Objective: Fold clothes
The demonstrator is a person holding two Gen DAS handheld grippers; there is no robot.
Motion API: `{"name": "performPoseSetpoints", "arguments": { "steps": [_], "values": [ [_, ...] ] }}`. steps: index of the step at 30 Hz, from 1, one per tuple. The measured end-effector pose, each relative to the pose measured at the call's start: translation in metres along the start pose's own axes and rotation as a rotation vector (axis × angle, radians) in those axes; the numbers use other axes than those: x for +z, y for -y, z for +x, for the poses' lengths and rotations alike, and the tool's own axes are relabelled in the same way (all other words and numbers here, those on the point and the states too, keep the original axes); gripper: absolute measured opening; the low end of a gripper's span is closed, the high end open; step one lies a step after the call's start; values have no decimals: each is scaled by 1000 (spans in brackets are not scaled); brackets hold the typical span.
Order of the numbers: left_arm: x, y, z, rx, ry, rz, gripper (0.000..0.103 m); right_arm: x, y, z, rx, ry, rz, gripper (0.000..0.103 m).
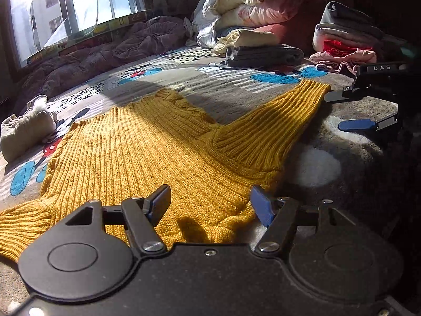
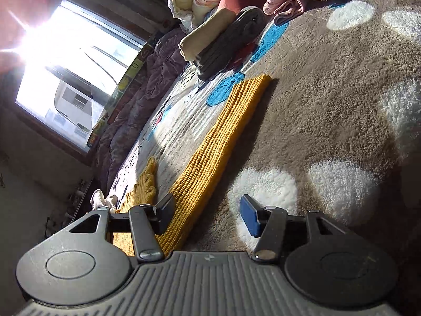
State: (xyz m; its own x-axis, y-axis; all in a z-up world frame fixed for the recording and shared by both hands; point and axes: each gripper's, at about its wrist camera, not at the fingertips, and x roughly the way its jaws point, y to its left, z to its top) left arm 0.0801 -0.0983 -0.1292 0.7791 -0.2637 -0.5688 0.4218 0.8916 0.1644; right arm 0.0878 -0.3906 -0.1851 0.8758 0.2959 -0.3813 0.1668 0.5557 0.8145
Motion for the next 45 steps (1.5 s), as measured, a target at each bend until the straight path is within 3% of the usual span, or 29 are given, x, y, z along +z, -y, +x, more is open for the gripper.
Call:
{"name": "performPoseSetpoints", "arguments": {
  "steps": [5,9,15,19,26,28,30,34,37,39,45],
  "values": [
    [28,42,27,-62,-7,70,66,27,19,1,-4,36,65,55],
    [49,78,55,-82,-16,138,66,41,29,2,-4,69,92,62],
    [82,116,90,-103,-21,212,66,61,37,-7,-34,137,67,84],
    [99,137,111,-104,-32,256,64,72,51,-14,-24,177,121,91],
    [119,171,139,-62,-50,332,59,74,58,-13,-4,193,133,94],
    [122,175,146,-53,-58,346,47,72,56,-13,-7,202,124,95],
    [127,169,148,-29,-73,315,10,70,54,-13,-17,209,109,96],
    [138,126,127,-36,-45,164,8,67,50,-12,-22,216,92,98],
    [142,83,102,-29,-2,53,8,64,38,-8,30,177,34,95],
    [141,50,82,-31,30,-33,7,58,24,-6,61,152,-40,89],
    [114,-40,30,-34,100,-277,7,11,-47,5,138,34,-428,75]
  ]
}}
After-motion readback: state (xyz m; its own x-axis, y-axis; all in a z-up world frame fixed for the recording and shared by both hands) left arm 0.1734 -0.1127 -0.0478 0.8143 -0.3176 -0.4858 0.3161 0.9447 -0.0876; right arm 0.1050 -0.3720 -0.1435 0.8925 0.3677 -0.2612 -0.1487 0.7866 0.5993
